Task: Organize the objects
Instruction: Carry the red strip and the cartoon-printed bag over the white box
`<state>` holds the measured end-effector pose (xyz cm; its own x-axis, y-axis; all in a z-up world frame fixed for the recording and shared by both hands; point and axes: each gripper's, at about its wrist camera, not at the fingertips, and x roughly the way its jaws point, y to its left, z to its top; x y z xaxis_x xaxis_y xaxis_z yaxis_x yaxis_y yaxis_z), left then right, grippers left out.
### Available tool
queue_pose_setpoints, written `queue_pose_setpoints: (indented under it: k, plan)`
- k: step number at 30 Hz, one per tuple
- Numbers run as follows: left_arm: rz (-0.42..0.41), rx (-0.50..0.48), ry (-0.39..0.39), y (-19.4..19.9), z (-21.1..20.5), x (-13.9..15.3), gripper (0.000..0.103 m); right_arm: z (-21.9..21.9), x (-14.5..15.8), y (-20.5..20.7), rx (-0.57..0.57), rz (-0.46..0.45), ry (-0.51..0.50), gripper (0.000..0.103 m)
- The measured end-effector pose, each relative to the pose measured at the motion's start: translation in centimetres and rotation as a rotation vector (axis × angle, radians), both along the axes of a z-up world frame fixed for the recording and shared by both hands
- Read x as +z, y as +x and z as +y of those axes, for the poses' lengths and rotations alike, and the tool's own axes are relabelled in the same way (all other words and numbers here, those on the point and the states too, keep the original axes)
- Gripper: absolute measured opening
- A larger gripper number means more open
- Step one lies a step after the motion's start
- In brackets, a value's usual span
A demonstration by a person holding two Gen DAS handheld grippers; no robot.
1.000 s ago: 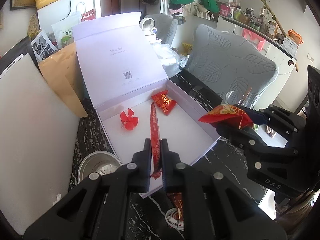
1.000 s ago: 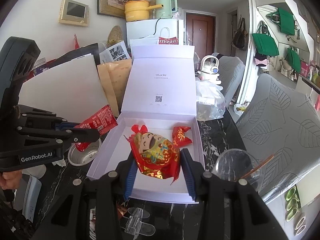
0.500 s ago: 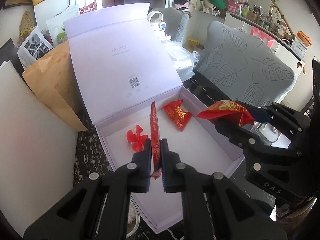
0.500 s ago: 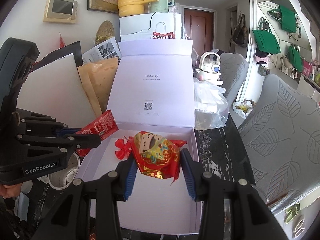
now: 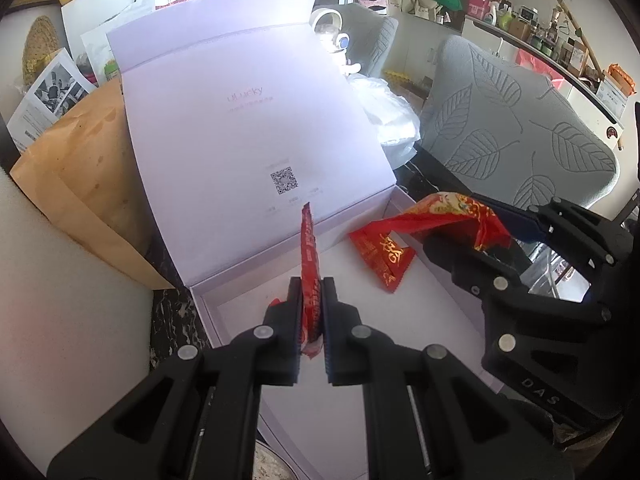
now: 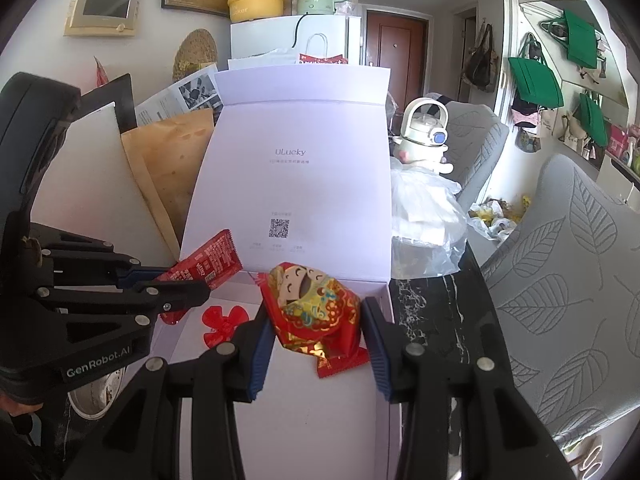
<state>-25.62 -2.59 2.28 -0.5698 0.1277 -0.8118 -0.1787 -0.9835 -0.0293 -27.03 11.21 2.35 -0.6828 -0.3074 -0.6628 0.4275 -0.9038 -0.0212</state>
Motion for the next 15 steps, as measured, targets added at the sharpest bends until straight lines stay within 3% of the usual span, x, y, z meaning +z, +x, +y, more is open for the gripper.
queue_pose_setpoints:
  k: [15]
  plan:
    - [-0.084,0.021,0.019,-2.9,-1.1,-3.8,0.008,-1.6,-2.8,-2.9,-0.007,-0.049,0.077,0.043]
